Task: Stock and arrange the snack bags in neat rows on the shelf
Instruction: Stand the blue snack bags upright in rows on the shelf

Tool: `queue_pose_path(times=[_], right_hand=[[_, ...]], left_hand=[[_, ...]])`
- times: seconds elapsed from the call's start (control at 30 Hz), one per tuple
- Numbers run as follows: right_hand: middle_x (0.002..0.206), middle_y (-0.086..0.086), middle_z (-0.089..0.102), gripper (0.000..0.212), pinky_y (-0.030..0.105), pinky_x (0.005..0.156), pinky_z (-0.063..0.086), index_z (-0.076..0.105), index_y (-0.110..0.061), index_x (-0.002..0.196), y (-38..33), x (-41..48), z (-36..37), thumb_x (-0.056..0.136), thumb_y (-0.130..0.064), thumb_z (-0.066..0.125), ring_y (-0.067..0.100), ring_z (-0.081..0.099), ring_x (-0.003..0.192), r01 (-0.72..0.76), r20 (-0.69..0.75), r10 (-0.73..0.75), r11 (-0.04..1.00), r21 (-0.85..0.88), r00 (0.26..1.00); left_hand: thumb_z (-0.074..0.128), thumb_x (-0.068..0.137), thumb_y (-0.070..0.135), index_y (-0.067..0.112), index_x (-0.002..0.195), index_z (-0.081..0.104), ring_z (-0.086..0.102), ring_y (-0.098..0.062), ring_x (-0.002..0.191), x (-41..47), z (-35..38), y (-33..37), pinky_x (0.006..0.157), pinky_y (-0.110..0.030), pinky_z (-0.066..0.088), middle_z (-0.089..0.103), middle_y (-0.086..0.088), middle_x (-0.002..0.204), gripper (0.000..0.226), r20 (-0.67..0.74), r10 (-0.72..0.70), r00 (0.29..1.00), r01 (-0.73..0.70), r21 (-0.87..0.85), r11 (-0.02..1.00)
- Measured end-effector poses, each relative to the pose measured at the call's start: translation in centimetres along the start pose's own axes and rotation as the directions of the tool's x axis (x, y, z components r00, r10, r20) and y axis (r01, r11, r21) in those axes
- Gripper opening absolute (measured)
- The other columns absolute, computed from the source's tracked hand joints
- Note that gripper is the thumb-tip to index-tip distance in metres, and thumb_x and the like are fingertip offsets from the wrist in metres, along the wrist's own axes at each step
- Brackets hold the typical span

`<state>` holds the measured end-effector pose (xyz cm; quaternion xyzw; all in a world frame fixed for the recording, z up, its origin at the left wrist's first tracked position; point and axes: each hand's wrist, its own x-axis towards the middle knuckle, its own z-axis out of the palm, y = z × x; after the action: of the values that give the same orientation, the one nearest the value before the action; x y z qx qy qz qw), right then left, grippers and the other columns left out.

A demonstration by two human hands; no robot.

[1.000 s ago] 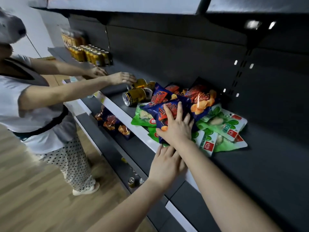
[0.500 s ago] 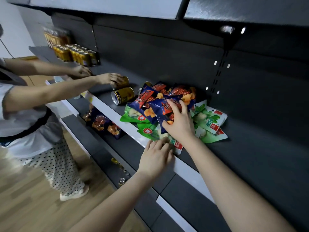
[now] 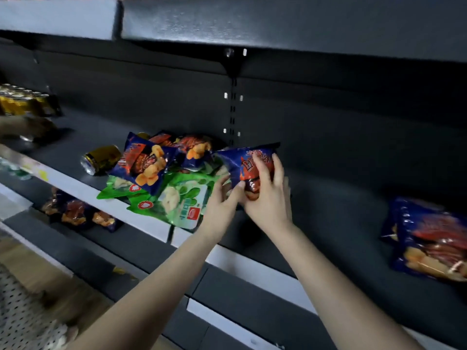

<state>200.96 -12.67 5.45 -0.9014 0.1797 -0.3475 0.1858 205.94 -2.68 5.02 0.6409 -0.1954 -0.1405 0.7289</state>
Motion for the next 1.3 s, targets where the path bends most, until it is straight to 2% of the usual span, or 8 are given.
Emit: queue_pose_path(times=[0.17, 0.3, 0.4, 0.53, 0.7, 0.9, 1.1, 1.3], right_hand=[[0.158, 0.005, 0.006, 0.084, 0.047, 0.099, 0.036, 0.026, -0.038, 0.145, 4.5, -3.5, -3.3, 0.07, -0.05, 0.062, 0.034, 0.041, 0.118, -0.022, 0.035, 0.026, 0.993, -0.116, 0.999], [0.155, 0.0, 0.019, 0.077, 0.043, 0.109, 0.03, 0.031, -0.033, 0.145, 8.4, -4.8, -6.8, 0.075, -0.057, 0.051, 0.024, 0.031, 0.136, -0.154, -0.052, 0.166, 0.971, 0.185, 0.985], [0.151, 0.002, 0.029, 0.082, 0.043, 0.112, 0.033, 0.025, -0.027, 0.149, 10.8, -4.7, -9.6, 0.081, -0.048, 0.067, 0.02, 0.034, 0.137, -0.358, -0.045, 0.423, 0.814, 0.457, 0.905], [0.132, -0.005, 0.055, 0.08, 0.036, 0.103, 0.044, 0.031, -0.032, 0.144, 13.2, -4.9, -12.8, 0.078, -0.04, 0.075, 0.013, 0.054, 0.12, -0.527, 0.208, 0.52, 0.597, 0.605, 0.828], [0.107, -0.006, 0.069, 0.043, 0.038, 0.095, 0.051, 0.057, -0.027, 0.113, 15.5, -6.6, -15.4, 0.076, -0.027, 0.079, 0.01, 0.065, 0.101, -0.492, 0.103, 0.546, 0.639, 0.591, 0.832], [0.108, -0.01, 0.068, 0.042, 0.044, 0.1, 0.047, 0.056, -0.031, 0.114, 18.2, -8.9, -20.0, 0.077, -0.037, 0.077, 0.012, 0.062, 0.106, -0.572, 0.068, 0.618, 0.673, 0.469, 0.783], [0.124, -0.015, 0.053, 0.072, 0.031, 0.103, 0.038, 0.022, -0.031, 0.148, 18.3, -12.5, -23.8, 0.09, -0.027, 0.065, 0.008, 0.049, 0.119, -0.678, 0.2, 0.65, 0.673, 0.296, 0.733], [0.129, -0.008, 0.045, 0.083, 0.025, 0.098, 0.037, 0.001, -0.028, 0.152, 18.2, -14.2, -22.5, 0.094, -0.012, 0.058, 0.009, 0.048, 0.115, -0.681, -0.021, 0.694, 0.711, 0.172, 0.719]], left_hand=[[0.072, 0.077, 0.024, 0.01, 0.123, 0.053, 0.067, -0.017, 0.097, 0.5, 5.3, -1.5, 0.089, -0.032, 0.053, 0.068, -0.007, 0.108, 0.051, 0.096, -0.027, 0.995, 0.028, -0.014, 1.0], [0.071, 0.08, 0.018, 0.017, 0.112, 0.05, 0.065, -0.014, 0.087, 0.3, 8.9, -2.2, 0.077, -0.023, 0.054, 0.066, -0.003, 0.102, 0.039, 0.093, -0.045, 0.995, 0.044, 0.007, 0.999], [0.065, 0.086, 0.011, 0.019, 0.111, 0.049, 0.063, -0.007, 0.074, -0.4, 11.6, -2.1, 0.057, -0.011, 0.051, 0.062, 0.006, 0.09, 0.031, 0.159, -0.051, 0.986, 0.058, -0.045, 0.997], [0.065, 0.085, 0.01, 0.02, 0.115, 0.05, 0.067, -0.008, 0.078, -1.5, 14.5, -2.3, 0.067, -0.018, 0.056, 0.065, 0.007, 0.095, 0.035, 0.297, -0.044, 0.954, 0.065, -0.061, 0.996], [0.065, 0.086, 0.013, 0.021, 0.116, 0.051, 0.065, 0.006, 0.073, -2.4, 17.3, -2.9, 0.063, -0.01, 0.05, 0.063, 0.009, 0.098, 0.034, 0.399, -0.011, 0.917, 0.015, -0.007, 1.0], [0.045, 0.095, 0.026, 0.018, 0.111, 0.056, 0.06, -0.016, 0.101, -2.9, 20.6, -4.4, 0.082, -0.022, 0.047, 0.064, 0.0, 0.105, 0.021, 0.389, -0.07, 0.919, 0.061, 0.037, 0.997], [0.04, 0.097, 0.015, 0.014, 0.124, 0.052, 0.048, -0.01, 0.103, -3.9, 23.3, -5.9, 0.087, -0.017, 0.03, 0.055, 0.005, 0.111, 0.029, 0.338, 0.011, 0.941, -0.102, 0.254, 0.962], [0.04, 0.096, 0.015, 0.012, 0.124, 0.051, 0.052, -0.019, 0.114, -5.0, 25.3, -6.6, 0.094, -0.023, 0.035, 0.059, -0.004, 0.122, 0.03, 0.396, 0.054, 0.917, -0.175, 0.277, 0.945]])
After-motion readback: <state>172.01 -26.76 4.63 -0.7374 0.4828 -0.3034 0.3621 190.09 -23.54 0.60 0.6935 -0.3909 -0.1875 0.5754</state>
